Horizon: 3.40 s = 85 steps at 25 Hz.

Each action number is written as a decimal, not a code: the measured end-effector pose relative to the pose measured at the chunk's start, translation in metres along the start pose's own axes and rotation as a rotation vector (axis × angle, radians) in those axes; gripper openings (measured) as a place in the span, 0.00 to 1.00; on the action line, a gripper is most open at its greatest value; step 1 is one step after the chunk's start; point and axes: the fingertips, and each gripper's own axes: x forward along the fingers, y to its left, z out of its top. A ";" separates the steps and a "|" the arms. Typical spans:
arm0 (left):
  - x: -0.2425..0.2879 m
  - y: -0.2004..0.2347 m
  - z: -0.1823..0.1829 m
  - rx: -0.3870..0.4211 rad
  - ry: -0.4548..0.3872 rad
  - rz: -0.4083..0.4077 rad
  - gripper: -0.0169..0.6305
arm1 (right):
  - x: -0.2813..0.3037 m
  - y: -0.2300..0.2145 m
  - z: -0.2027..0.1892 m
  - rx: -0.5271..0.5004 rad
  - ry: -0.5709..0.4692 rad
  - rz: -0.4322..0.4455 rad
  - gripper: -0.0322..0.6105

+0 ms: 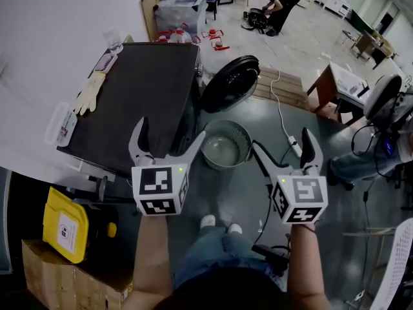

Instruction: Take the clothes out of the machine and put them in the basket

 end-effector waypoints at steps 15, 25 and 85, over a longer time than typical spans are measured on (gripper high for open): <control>0.063 -0.019 -0.006 0.010 0.047 -0.018 0.89 | 0.047 -0.042 -0.019 0.032 0.033 0.010 0.87; 0.137 -0.047 -0.005 0.008 0.075 -0.009 0.89 | 0.102 -0.106 -0.034 0.096 0.056 0.037 0.87; 0.296 -0.061 -0.392 -0.072 0.582 -0.018 0.88 | 0.292 -0.083 -0.390 0.213 0.478 0.164 0.87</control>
